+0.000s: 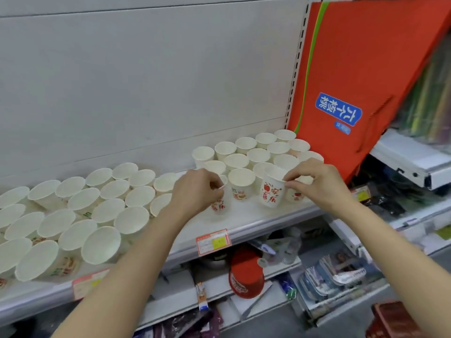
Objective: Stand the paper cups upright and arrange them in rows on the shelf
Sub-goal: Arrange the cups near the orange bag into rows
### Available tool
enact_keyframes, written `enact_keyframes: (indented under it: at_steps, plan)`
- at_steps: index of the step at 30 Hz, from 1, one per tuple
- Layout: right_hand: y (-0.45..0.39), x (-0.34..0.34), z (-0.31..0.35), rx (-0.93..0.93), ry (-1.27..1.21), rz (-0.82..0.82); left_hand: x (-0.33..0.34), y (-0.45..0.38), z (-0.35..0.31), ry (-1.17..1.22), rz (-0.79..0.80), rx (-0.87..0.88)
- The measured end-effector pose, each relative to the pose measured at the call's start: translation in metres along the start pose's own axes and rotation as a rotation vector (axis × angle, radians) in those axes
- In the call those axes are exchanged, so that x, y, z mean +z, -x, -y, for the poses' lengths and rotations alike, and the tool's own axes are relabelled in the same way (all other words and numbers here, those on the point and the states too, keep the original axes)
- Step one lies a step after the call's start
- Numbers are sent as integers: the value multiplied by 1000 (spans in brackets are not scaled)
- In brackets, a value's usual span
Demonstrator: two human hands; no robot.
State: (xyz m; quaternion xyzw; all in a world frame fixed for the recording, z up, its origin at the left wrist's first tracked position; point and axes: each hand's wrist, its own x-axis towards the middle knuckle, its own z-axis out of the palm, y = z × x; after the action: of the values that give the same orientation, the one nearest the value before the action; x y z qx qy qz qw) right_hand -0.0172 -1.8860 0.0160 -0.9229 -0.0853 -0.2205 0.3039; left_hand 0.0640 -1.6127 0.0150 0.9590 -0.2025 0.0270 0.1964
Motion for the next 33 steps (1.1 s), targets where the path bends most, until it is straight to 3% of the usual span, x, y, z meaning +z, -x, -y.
enact_keyframes:
  at_steps: [8,14,19,26,33]
  plan:
    - [5,21,-38,-192,201,81,46,13,-49,-130,-123,-54]
    - [2,18,-49,-303,260,113,49,19,-52,12,-78,-34]
    - [2,22,-54,-392,277,82,45,25,-42,-90,-69,46]
    - [3,25,-57,-419,260,-27,55,24,-48,-111,-100,60]
    - [4,31,-60,-384,274,58,61,22,-47,-84,-76,12]
